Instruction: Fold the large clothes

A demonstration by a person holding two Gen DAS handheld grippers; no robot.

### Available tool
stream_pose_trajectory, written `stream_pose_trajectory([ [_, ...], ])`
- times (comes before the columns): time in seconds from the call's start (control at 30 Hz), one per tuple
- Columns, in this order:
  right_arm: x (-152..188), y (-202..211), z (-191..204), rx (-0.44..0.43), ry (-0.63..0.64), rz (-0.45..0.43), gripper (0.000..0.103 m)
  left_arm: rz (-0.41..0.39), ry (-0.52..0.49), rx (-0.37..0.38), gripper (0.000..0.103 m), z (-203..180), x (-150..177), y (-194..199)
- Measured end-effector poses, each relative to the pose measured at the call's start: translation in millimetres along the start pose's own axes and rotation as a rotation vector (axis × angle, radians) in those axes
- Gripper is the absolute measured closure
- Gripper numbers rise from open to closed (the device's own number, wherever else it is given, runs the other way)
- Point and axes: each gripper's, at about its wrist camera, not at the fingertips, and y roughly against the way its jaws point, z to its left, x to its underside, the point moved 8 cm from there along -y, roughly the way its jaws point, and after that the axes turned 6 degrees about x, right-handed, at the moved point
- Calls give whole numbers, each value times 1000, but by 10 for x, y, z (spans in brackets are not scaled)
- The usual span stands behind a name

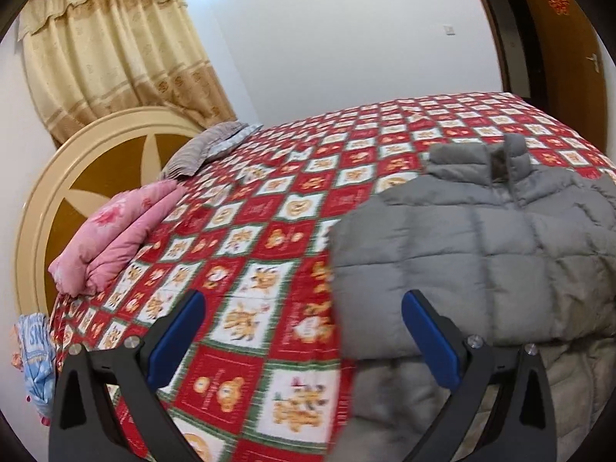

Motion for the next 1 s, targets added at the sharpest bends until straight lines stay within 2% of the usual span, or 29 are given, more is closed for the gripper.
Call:
stream_pose_trajectory([
  [0.17, -43, 299, -192, 102, 71, -83, 98, 39, 67, -28, 0, 336, 62, -154],
  [0.23, -56, 314, -330, 156, 86, -83, 98, 49, 92, -27, 0, 380, 69, -196],
  [0.33, -44, 288, -500, 190, 81, -65, 95, 49, 103, -2, 0, 272, 22, -192],
  [0.37, -40, 301, -562, 207, 67, -64, 85, 44, 100, 6, 0, 244, 1, -181],
  [0.4, -46, 324, -590, 231, 63, -67, 60, 35, 92, 18, 0, 171, -42, -159],
  [0.47, -79, 442, -564, 248, 75, -108, 32, 17, 67, 35, 0, 20, -131, -117],
  [0.6, -290, 754, -421, 288, 75, -244, 32, -6, 58, 80, 0, -276, -316, -95],
  [0.67, -397, 810, -297, 255, 70, -280, 32, -14, 45, 100, 0, -450, -391, -116],
  [0.77, -537, 640, -19, 206, 111, -266, 32, -15, -7, 129, 0, -749, -418, -238],
  [0.87, -604, 317, 153, 195, 132, -242, 32, 49, -23, 133, 0, -923, -275, -504],
  [1.0, -544, -60, 177, 195, 99, -199, 32, 126, 6, 160, 0, -987, -35, -769],
])
